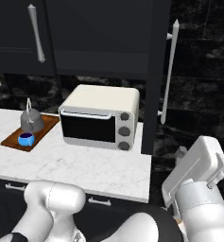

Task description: Pick the kettle from the counter and place it on the tray. Then pick the mug from the cabinet and place it on the tray. Then close the cabinet doors.

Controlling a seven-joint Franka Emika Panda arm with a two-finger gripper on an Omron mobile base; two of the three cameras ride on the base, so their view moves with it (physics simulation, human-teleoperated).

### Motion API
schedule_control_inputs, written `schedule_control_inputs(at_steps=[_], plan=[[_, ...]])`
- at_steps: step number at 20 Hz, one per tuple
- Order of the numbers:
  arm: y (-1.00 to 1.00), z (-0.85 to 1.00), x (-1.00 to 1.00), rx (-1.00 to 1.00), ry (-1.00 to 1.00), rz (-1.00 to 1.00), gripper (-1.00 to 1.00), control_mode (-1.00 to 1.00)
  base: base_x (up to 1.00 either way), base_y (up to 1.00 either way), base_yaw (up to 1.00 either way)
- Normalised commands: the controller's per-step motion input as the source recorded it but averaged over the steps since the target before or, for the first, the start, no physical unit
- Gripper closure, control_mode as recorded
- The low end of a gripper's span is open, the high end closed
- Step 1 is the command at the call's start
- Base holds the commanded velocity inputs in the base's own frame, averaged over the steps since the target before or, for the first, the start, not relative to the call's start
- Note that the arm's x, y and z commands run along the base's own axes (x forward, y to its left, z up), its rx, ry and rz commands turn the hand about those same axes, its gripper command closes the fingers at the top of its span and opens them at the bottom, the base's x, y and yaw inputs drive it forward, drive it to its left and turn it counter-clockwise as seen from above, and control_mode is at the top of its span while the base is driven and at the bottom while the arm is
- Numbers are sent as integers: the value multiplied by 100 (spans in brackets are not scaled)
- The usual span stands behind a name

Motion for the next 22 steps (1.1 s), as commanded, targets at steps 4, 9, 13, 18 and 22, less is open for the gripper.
schedule_control_inputs(at_steps=[4,9,13,18,22], plan=[[-47,-60,100,0,0,6,100,-100,0,0,0],[-53,-19,75,0,-1,7,100,-100,0,0,0],[-9,0,76,0,-5,18,100,-100,0,0,0],[17,10,44,3,-16,22,100,-100,0,0,0],[53,34,15,6,-27,25,100,-100,0,0,0]])
